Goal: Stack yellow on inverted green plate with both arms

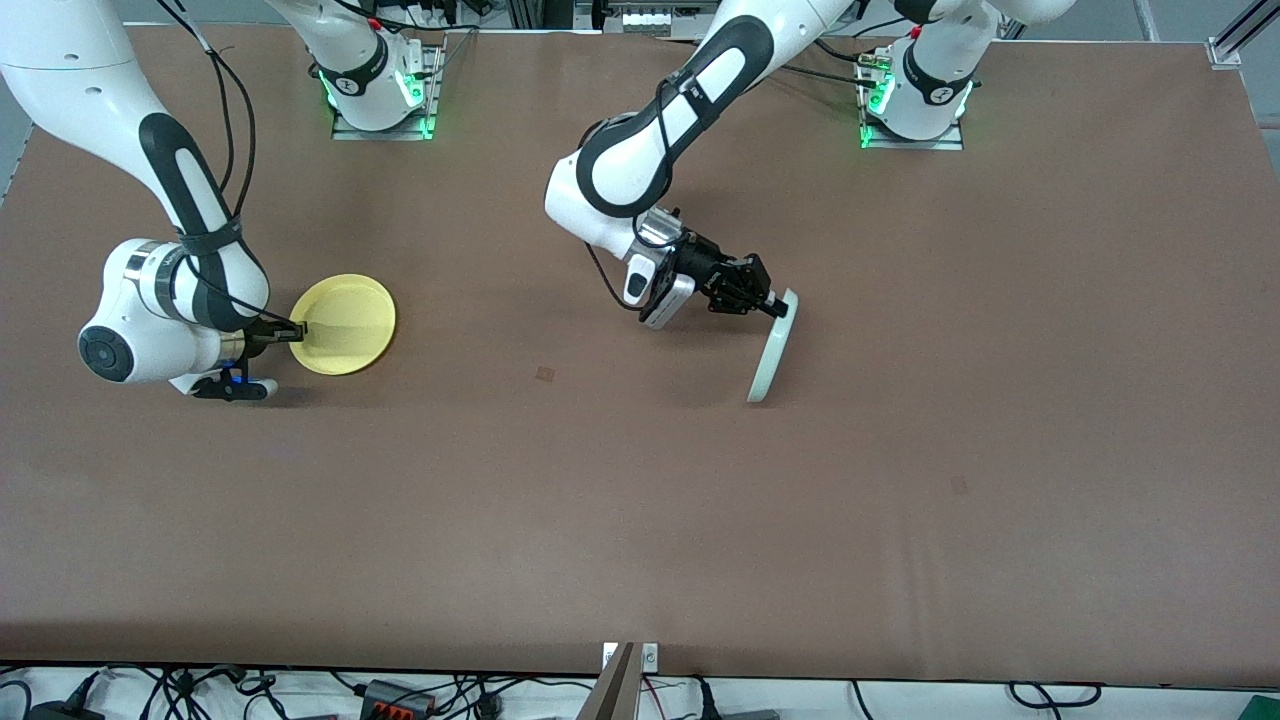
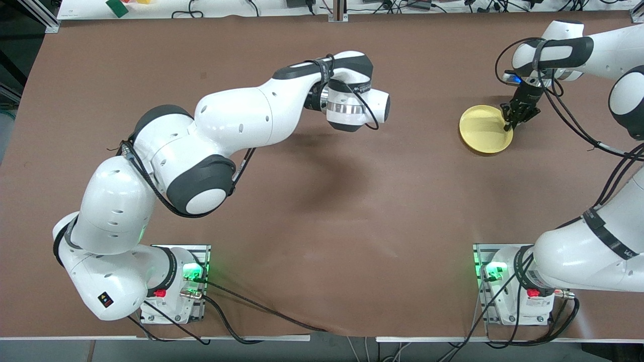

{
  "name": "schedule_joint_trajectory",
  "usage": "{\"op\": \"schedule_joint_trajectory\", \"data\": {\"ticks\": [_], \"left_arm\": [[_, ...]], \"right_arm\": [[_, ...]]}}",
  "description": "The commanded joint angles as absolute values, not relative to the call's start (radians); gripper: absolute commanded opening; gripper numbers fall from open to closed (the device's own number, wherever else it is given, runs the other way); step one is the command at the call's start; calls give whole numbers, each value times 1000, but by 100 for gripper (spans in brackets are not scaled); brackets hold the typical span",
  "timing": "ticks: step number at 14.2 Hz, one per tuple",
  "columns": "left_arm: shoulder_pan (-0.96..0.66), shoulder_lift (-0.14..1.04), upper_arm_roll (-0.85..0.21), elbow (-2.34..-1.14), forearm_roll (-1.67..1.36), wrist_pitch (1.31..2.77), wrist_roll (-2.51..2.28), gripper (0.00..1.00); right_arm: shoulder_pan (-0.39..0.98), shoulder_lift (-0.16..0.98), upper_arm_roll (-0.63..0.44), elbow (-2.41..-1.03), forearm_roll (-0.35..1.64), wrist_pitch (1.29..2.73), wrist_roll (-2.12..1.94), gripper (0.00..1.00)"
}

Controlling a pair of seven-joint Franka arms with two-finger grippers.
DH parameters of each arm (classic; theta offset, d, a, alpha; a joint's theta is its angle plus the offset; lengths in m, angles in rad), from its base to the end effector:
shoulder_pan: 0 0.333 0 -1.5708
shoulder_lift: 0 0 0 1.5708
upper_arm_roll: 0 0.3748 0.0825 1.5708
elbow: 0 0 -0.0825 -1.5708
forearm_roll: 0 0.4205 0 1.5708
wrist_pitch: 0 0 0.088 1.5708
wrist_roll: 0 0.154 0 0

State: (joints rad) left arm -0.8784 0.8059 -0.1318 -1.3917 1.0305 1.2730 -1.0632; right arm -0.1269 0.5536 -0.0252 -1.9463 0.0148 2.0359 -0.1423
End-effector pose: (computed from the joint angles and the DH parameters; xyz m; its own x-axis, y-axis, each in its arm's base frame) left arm 0.5098 -0.4945 0.2475 0.9276 -0.2998 0.2229 0.1052 -0.3629 -0.9259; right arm 0.5881 -0.0889 0.1440 0.8963 -0.0031 -0.4434 -0.0327 -0.9977 -0.0591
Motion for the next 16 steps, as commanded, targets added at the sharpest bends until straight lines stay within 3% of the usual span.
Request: {"op": "schedule_joint_trajectory", "data": {"ticks": [1,5,10,13,14,15,16], "left_arm": [[-920,851,-126,-1350,1058,1249,-1113,1],[-925,862,-123,-1347,1055,1262,-1147,1],[-925,865,-133,-1347,996,1354,-1243,1],[-916,862,-133,-1344,977,1420,-1244,13],[-914,856,-133,-1344,976,1460,-1238,39],[-899,851,-135,-1344,973,1485,-1235,99],[-890,847,-137,-1333,963,1547,-1241,100]], "right_arm": [[-138,546,-14,-1938,15,2010,-190,0],[-132,540,-8,-1855,18,1902,-193,0],[-84,538,3,-1614,26,1640,-203,0],[-57,538,3,-1583,92,1617,-202,0],[-55,541,5,-1585,132,1617,-204,0],[-42,540,12,-1582,149,1617,-204,0],[-29,541,21,-1580,150,1624,-204,0]]}}
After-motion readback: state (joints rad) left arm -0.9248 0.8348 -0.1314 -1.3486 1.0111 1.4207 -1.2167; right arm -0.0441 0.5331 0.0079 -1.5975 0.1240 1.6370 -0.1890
